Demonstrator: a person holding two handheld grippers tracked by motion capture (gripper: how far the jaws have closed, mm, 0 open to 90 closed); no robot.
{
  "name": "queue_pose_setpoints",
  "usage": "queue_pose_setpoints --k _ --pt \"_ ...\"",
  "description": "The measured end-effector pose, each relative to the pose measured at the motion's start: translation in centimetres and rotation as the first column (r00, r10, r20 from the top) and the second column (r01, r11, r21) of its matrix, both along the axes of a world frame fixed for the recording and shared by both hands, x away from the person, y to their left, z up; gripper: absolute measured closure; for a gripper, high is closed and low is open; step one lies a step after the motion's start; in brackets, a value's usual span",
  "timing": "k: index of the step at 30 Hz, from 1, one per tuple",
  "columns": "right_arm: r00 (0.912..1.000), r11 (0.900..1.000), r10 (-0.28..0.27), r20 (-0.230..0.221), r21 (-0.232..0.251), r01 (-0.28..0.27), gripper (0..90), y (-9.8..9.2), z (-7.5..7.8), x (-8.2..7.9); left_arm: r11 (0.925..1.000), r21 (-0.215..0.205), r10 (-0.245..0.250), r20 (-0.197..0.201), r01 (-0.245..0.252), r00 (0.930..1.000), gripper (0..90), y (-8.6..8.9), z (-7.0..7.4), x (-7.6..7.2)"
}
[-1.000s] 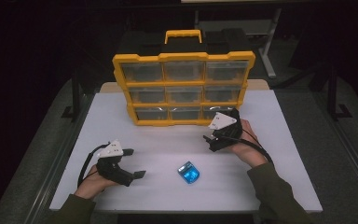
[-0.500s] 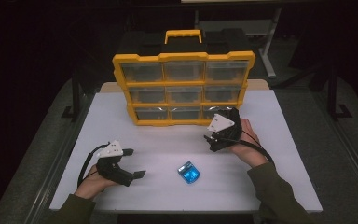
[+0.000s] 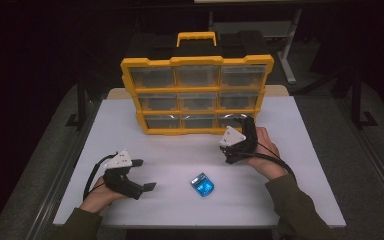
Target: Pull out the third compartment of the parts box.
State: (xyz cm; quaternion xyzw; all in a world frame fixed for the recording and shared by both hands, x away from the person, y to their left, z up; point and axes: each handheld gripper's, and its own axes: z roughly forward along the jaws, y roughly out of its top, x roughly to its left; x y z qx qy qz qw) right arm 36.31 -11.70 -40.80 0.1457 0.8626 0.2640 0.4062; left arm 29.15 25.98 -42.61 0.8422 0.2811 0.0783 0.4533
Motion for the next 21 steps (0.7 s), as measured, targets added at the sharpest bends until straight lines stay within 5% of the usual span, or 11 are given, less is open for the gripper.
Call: queue_pose_setpoints --k 21 --pt "0.9945 0.988 0.032 0.1 -0.151 -0.017 0.0 0.57 -0.45 -0.22 0.9999 0.016 -0.003 0.004 0.003 1.0 1.2 0.01 -0.02 0.04"
